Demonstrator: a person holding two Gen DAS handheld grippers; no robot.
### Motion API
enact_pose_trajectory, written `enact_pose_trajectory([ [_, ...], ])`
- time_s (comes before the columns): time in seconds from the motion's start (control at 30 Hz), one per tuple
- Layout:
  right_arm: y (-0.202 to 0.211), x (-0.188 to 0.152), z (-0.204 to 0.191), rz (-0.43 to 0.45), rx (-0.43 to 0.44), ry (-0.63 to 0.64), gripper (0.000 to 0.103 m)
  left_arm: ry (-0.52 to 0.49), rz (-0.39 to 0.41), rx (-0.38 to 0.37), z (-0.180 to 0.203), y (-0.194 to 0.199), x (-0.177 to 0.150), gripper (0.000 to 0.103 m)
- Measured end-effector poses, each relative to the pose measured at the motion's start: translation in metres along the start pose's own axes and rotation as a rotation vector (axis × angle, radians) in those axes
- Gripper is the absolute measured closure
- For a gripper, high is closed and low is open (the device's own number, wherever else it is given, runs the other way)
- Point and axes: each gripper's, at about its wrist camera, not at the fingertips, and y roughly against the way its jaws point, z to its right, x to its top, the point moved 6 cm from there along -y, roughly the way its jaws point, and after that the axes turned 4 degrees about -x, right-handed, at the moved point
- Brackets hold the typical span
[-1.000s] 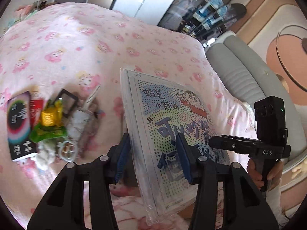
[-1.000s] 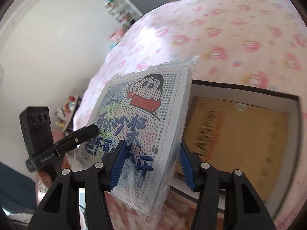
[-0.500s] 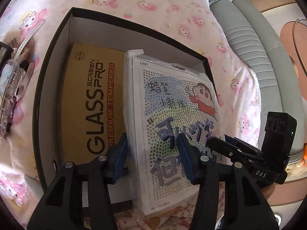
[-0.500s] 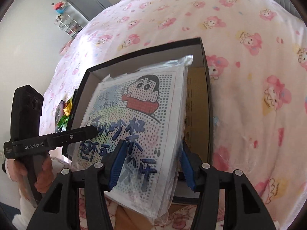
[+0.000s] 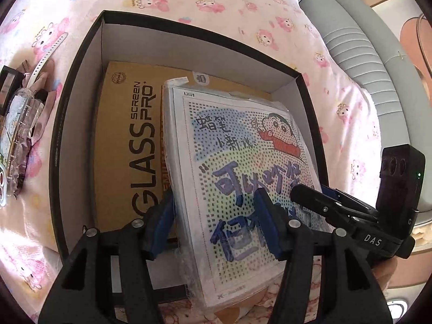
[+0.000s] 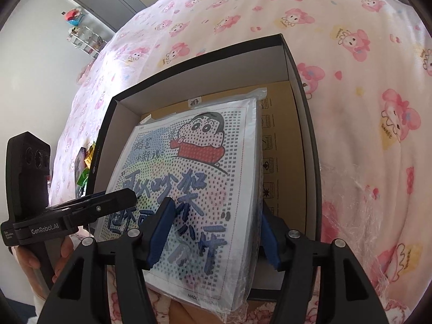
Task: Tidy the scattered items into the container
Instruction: 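Carry the bead kit with the right gripper over the open box, then lower the bead kit into the box and open the right gripper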
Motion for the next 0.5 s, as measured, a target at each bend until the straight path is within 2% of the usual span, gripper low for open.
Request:
enact_pose_trajectory([
  [0.23,-0.012,0.010,-0.011,0.017,-0.031,0.041,0.046,0.098,-0.025,-0.044,-0.024,0.000,0.003,0.045],
  [0.4,-0.018,0.013,-0.015,0.028,-0.104,0.113,0.045,0.057,0.010,0.015,-0.027,0.012,0.000,0.046],
  [0.5,-0.022,0.013,-0.019,0.029,-0.159,0.179,0.045,0.068,-0.013,0.020,-0.033,0.013,-0.002,0.046],
])
